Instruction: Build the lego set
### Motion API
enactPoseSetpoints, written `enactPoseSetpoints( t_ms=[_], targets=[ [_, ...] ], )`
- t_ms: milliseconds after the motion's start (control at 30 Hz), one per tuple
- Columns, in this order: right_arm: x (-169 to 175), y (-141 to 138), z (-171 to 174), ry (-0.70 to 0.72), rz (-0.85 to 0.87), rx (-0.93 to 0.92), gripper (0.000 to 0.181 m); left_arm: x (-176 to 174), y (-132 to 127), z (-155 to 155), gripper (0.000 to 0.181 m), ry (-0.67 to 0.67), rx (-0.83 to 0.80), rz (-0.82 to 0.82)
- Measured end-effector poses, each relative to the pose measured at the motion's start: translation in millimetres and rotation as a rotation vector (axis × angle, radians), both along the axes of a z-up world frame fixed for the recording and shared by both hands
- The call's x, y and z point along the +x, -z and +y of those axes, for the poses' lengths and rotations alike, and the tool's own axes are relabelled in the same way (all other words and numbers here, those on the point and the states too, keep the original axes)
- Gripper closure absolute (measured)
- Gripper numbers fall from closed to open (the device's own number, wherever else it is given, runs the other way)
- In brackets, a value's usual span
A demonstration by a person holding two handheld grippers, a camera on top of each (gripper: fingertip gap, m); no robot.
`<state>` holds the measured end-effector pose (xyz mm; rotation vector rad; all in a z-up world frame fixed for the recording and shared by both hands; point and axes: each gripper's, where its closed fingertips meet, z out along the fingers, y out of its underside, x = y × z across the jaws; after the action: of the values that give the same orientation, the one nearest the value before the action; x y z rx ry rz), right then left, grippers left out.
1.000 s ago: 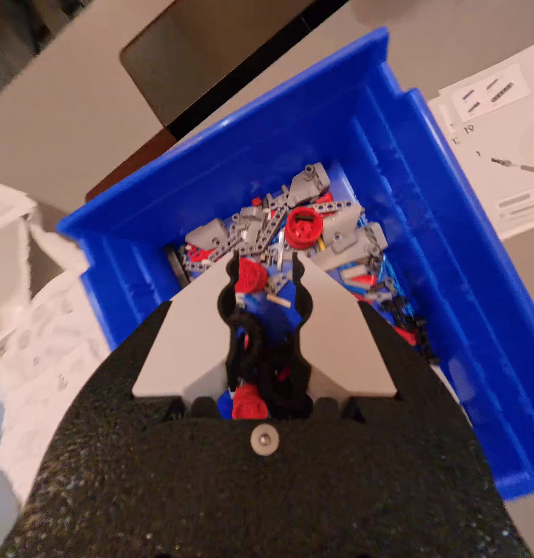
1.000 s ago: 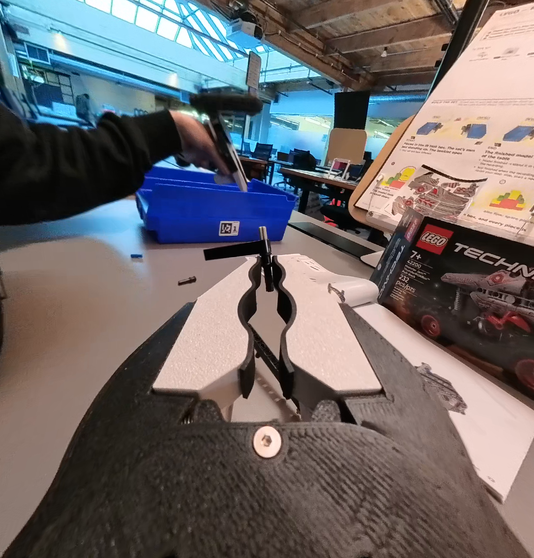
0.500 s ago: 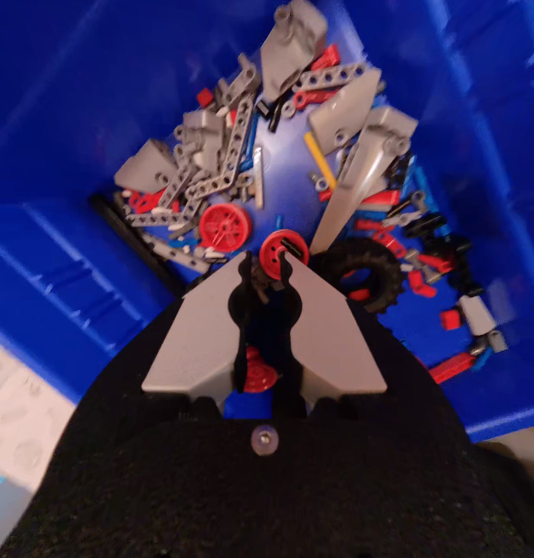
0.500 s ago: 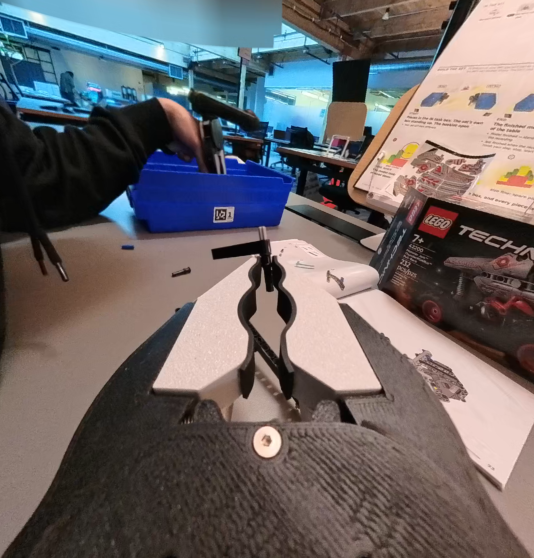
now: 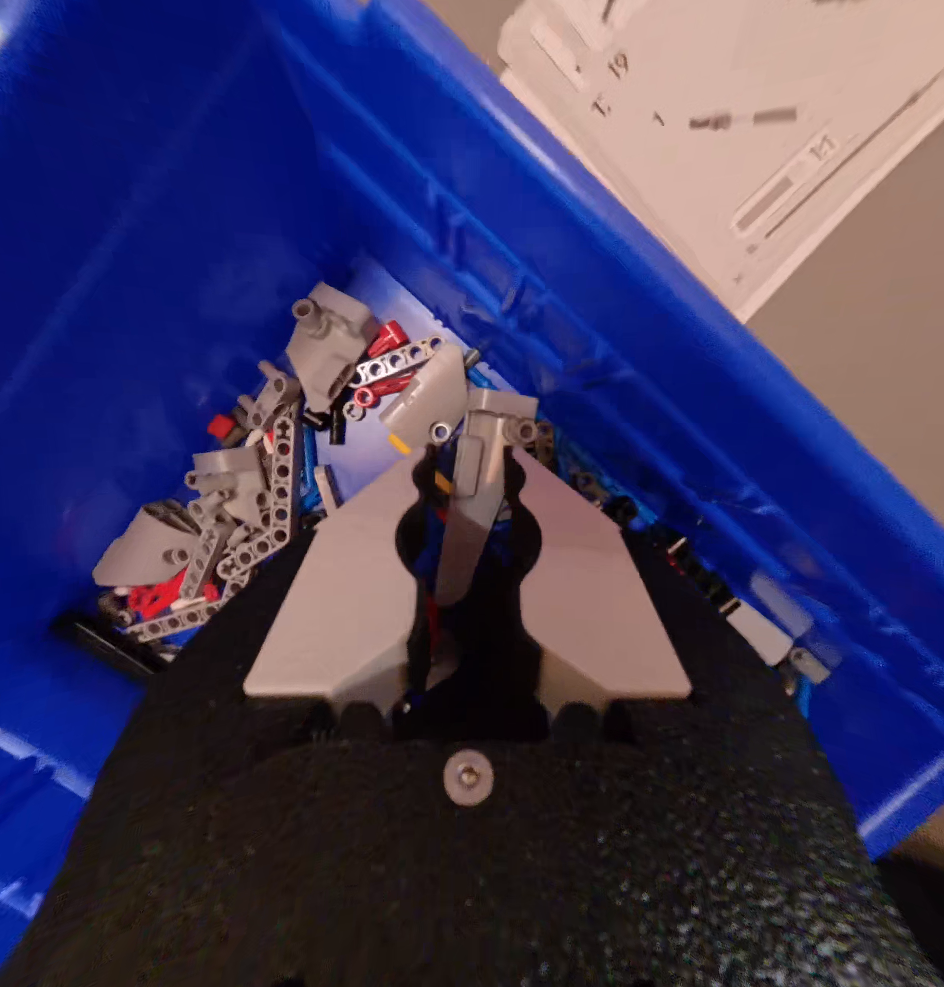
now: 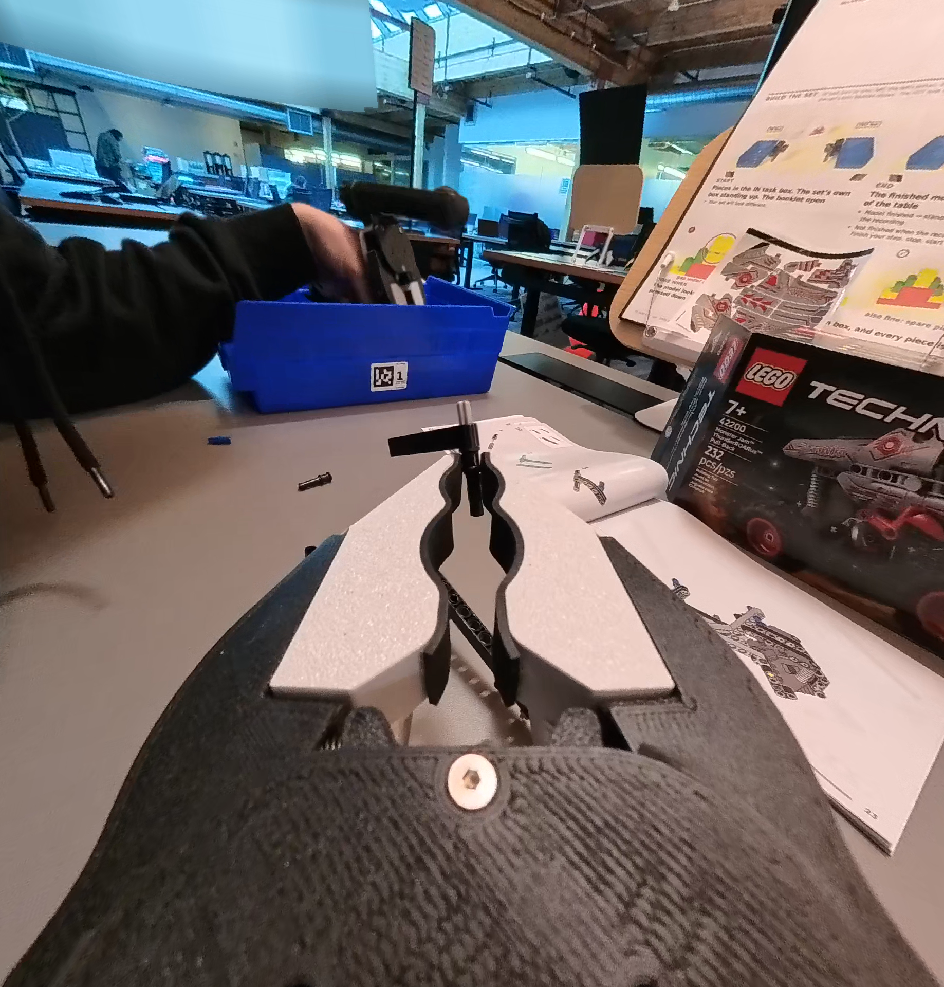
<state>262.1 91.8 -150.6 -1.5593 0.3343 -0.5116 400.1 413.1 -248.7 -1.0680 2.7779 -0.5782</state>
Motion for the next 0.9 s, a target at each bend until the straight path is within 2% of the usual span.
enactPoseSetpoints(
  t_ms=[100,267,533,700,767,900],
  targets=[
    [1,-1,-1,0.004,0.006,0.010,0.177,-3,2,21,0.174,-0.050,0.068,0.026],
    [2,1,0,-0.003,0.023,0.001,0.178,-21,3,60,0.172,-0.133,0.190,0.098],
    [3,3,1,-0.008,0.035,-0.006,0.178,-36,-27,71,0.175,-0.162,0.204,0.053],
    [2,3,1,-0.009,0.031,-0.009,0.178,-29,-46,79,0.175,-0.212,0.204,-0.045],
    [2,3,1,-0.011,0.029,-0.010,0.178,-27,-48,80,0.176,-0.232,0.186,-0.054],
    [2,3,1,-0.008,0.027,-0.011,0.178,-25,-51,97,0.172,-0.289,0.259,-0.081]
  ],
)
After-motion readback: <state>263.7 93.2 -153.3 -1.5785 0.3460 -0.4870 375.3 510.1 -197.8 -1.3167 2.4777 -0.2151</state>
